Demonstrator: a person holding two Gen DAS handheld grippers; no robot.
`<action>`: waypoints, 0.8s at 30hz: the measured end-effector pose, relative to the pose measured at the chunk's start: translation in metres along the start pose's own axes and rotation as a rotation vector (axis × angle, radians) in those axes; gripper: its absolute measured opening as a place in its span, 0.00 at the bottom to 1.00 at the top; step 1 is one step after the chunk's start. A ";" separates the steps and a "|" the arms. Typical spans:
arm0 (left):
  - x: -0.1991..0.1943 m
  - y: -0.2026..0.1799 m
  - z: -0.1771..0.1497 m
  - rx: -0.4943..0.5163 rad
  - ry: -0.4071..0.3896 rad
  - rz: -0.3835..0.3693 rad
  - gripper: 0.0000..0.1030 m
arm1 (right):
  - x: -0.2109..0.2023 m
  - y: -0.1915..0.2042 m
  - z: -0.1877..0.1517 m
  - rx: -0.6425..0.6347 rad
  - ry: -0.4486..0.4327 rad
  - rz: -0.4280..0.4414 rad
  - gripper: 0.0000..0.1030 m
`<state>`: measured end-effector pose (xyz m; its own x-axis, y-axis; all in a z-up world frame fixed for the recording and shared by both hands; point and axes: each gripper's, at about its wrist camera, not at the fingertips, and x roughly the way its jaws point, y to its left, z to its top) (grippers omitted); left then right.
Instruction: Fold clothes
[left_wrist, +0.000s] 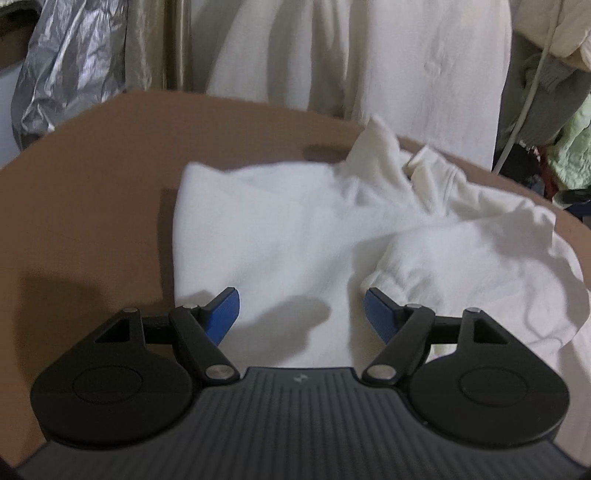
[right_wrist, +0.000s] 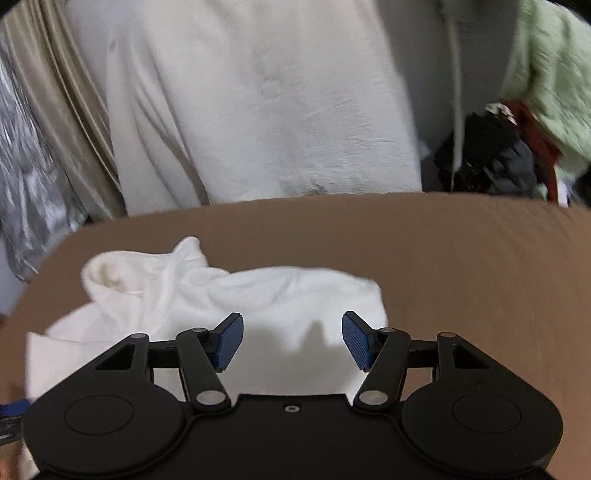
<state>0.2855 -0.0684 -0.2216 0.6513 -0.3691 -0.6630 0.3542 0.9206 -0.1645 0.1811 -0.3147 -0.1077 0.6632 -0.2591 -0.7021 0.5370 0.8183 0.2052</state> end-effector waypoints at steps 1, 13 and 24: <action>-0.001 0.001 0.001 0.001 -0.014 0.003 0.73 | 0.013 0.008 0.007 -0.033 0.016 -0.007 0.63; 0.023 0.027 -0.005 -0.038 0.074 0.073 0.73 | 0.138 0.081 0.004 -0.488 0.125 -0.233 0.03; 0.018 0.028 -0.002 -0.083 0.059 0.049 0.73 | 0.098 0.082 0.030 -0.171 0.071 -0.041 0.47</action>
<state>0.3055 -0.0491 -0.2393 0.6249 -0.3171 -0.7134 0.2646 0.9457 -0.1886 0.3057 -0.2884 -0.1390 0.6006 -0.2622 -0.7553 0.4623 0.8846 0.0605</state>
